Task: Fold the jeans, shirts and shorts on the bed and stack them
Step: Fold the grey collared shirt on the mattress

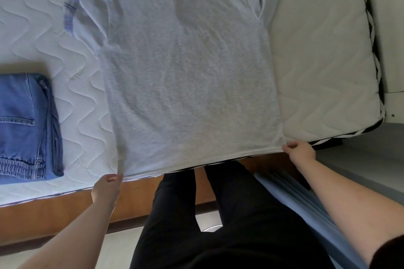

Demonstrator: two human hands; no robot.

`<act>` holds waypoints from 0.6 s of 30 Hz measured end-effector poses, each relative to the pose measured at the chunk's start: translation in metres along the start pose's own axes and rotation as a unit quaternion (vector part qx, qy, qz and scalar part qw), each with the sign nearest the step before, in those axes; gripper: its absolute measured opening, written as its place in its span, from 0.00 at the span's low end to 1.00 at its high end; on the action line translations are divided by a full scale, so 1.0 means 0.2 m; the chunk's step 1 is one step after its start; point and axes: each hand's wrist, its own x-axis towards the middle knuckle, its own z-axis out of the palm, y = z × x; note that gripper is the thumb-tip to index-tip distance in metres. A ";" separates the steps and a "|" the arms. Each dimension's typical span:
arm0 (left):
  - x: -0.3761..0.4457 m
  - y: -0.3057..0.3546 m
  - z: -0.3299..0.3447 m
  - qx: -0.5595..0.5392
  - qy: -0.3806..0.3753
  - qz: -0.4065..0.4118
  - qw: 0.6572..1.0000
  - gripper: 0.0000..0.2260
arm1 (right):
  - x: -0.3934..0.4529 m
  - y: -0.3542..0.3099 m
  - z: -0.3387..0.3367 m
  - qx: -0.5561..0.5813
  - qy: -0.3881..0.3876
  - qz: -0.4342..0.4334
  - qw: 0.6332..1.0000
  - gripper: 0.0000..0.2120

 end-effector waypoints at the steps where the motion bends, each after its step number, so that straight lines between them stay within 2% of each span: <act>1: 0.00 0.00 0.00 0.004 -0.001 -0.006 1.000 0.16 | 0.00 -0.01 0.01 0.004 -0.004 0.015 1.000 0.12; 4: -0.01 0.04 0.01 -0.029 0.015 -0.043 0.999 0.13 | -0.01 -0.07 0.04 0.050 0.031 0.067 0.996 0.17; 7: -0.01 0.15 -0.01 -0.057 0.061 -0.033 0.996 0.12 | -0.06 -0.18 0.04 0.062 0.093 0.034 0.993 0.19; 9: 0.00 0.28 -0.02 -0.062 0.091 0.017 0.994 0.11 | -0.09 -0.28 0.05 0.038 0.114 -0.047 0.992 0.18; 13: 0.03 0.61 -0.05 -0.039 0.135 0.176 0.974 0.11 | -0.15 -0.55 0.13 0.003 0.114 -0.209 0.971 0.18; 18: 0.16 1.02 -0.16 0.010 0.142 0.328 0.934 0.16 | -0.21 -0.97 0.26 -0.003 0.081 -0.318 0.944 0.19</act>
